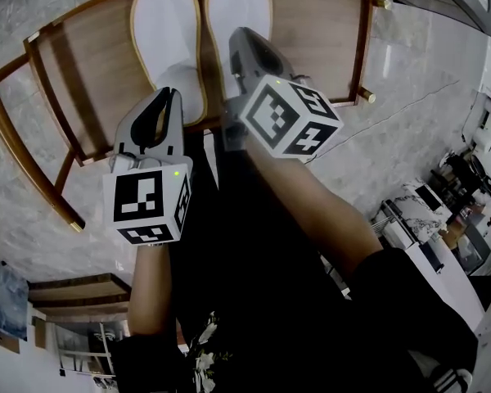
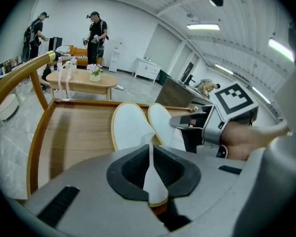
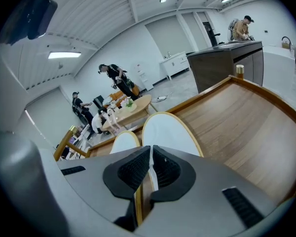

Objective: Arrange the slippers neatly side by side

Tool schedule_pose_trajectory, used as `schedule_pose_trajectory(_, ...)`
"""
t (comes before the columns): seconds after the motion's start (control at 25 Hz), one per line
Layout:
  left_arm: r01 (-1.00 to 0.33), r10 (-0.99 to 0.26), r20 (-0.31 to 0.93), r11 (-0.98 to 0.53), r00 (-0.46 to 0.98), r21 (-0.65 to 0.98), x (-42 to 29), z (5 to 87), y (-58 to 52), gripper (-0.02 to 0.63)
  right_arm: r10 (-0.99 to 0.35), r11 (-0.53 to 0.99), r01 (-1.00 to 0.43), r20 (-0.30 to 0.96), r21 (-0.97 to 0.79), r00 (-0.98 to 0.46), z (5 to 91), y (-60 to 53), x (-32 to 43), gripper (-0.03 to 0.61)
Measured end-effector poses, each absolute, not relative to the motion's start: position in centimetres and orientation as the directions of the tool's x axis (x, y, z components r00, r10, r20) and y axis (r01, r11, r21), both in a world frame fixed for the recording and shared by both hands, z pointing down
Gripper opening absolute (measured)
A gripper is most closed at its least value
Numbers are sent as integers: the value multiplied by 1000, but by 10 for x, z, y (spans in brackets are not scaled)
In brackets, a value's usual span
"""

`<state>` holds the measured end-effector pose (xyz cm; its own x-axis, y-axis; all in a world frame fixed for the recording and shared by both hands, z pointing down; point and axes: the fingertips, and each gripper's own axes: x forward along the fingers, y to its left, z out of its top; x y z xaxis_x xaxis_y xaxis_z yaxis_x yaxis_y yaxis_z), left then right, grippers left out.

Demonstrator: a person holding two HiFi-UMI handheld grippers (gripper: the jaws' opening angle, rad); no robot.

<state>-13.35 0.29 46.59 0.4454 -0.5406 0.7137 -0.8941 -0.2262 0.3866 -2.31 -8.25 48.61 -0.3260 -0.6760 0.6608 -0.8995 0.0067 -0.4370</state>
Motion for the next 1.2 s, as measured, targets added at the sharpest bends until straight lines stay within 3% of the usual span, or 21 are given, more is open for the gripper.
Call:
schedule_pose_trajectory(0.44, -895, -542, 713, -228, 444, 384, -139, 465, 5, 25, -678, 90, -895, 632, -436, -376, 484, -77, -36, 15)
schedule_pose_trajectory(0.56, -894, -549, 707, -239, 446, 379, -138, 459, 3, 25, -680, 149, -903, 621, -402, -389, 478, -73, -39, 63)
schedule_pose_trajectory(0.72, -890, -554, 698, -259, 455, 375, -134, 443, 4, 25, -676, 190, -901, 614, -390, -408, 460, -64, -39, 64)
schedule_pose_trajectory(1.2, -878, -649, 593, -386, 477, 283, -133, 353, -14, 25, -745, 404, -867, 445, -292, -498, 336, -43, -46, 0)
